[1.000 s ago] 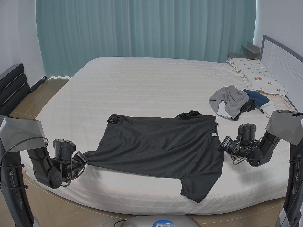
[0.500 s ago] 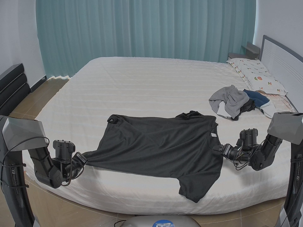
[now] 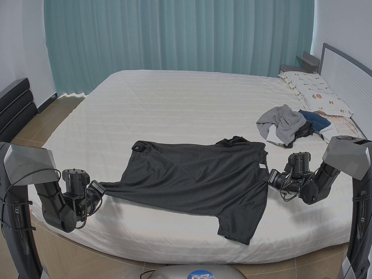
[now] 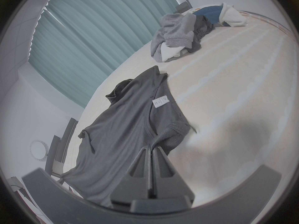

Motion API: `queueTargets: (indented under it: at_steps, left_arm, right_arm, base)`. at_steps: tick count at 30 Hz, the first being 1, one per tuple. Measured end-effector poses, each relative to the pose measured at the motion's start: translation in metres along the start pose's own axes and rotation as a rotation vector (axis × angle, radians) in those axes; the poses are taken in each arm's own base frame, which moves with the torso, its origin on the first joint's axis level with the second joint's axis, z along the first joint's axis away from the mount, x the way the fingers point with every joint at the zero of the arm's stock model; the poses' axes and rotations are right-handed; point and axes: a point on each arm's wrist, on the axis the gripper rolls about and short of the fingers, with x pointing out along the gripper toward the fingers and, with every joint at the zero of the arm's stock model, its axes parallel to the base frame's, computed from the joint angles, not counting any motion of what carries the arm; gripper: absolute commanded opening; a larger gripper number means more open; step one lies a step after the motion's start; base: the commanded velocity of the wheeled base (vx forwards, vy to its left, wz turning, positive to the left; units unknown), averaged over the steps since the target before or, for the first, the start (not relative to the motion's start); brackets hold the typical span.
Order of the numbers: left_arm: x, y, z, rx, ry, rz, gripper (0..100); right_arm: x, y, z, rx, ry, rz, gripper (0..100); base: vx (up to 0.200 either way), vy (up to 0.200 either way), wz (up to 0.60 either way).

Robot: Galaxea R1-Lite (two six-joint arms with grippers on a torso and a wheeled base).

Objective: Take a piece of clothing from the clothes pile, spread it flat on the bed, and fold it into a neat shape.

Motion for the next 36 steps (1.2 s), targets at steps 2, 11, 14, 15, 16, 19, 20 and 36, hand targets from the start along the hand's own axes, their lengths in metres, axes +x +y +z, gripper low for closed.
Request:
queueTargets:
  at_steps: [2, 11, 14, 15, 16, 19, 20, 36]
  left_arm:
    - [0.001, 0.001, -0.001, 0.0, 0.001, 0.003, 0]
    - [0.005, 0.007, 0.0, -0.007, -0.016, 0.028, 0]
    - [0.007, 0.009, 0.0, -0.006, -0.021, 0.037, 0]
    - [0.007, 0.009, 0.0, -0.005, -0.019, 0.04, 0]
    - [0.008, 0.01, -0.001, -0.005, -0.018, 0.042, 0]
    - [0.009, 0.011, -0.001, -0.004, -0.016, 0.046, 0]
    - [0.009, 0.011, -0.002, -0.004, -0.015, 0.047, 0]
    - [0.006, 0.014, -0.007, 0.005, 0.014, 0.056, 0]
  right_arm:
    - [0.004, 0.004, 0.004, -0.001, 0.003, -0.001, 0]
    - [0.028, 0.021, 0.008, -0.019, -0.016, 0.012, 100]
    - [0.033, 0.022, 0.005, -0.023, -0.022, 0.022, 100]
    - [0.033, 0.021, 0.004, -0.023, -0.024, 0.025, 100]
    - [0.032, 0.021, 0.003, -0.023, -0.021, 0.026, 100]
    - [0.025, 0.018, 0.003, -0.021, -0.011, 0.032, 100]
    - [0.022, 0.017, 0.003, -0.02, -0.005, 0.037, 100]
    - [-0.038, 0.002, -0.036, -0.065, 0.246, 0.091, 100]
  base:
    - [0.0, 0.0, 0.0]
    - [0.0, 0.0, 0.0]
    - [0.0, 0.0, 0.0]
    - [0.0, 0.0, 0.0]
    - [0.0, 0.0, 0.0]
    - [0.0, 0.0, 0.0]
    - [0.0, 0.0, 0.0]
    - [0.0, 0.0, 0.0]
